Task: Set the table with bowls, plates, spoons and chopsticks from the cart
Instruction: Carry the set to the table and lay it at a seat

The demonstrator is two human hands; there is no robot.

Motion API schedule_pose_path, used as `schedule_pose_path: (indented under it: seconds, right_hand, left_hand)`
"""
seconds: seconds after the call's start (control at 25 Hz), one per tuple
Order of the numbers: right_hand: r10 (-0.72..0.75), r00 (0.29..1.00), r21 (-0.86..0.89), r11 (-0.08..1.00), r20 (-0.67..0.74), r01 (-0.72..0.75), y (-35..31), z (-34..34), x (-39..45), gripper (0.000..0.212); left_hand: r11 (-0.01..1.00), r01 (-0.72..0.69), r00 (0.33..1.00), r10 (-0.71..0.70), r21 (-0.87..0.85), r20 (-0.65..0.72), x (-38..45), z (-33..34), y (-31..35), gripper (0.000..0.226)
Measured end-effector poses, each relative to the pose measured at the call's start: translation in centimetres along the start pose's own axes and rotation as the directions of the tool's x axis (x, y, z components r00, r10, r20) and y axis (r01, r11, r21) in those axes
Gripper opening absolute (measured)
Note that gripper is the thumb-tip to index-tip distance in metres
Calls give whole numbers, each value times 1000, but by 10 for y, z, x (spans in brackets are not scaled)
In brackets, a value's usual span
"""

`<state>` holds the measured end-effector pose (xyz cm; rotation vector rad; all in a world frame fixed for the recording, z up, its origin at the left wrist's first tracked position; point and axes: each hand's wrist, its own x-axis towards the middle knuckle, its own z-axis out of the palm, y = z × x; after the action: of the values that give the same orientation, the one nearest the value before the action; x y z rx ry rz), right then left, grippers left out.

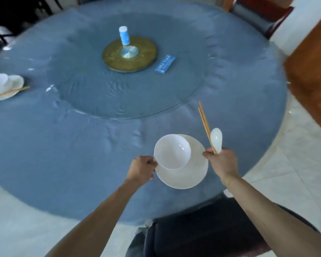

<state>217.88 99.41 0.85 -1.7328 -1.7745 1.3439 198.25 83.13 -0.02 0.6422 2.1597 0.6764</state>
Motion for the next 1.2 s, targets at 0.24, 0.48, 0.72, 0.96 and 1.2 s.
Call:
schedule_pose_path:
  seconds: [0.24,0.48,0.72,0.96,1.2]
  right_hand:
    - [-58,982,-137,987,182,83,7,16,51,8]
    - [-64,957,-214,968,282,128,16,39,79,10]
    - [-68,948,-257,954,311,153,21,52,90,10]
    - [-72,957,-268,952,282,151,25,57,90,13]
    - [-120,972,-333,925,203,184,21,50,76,24]
  left_hand:
    - [986,164,981,-167,-39,-102,-1,32,-12,21]
    - [960,268,946,-279,-87,-167,9,52,-21,22]
    - [943,311,927,-328,-116,-180,18,62,-33,22]
    - [955,281,934,-295,-96,-203,26,62,-42,24]
    - [970,229,951,-241,-85,-195,23,62,-44,28]
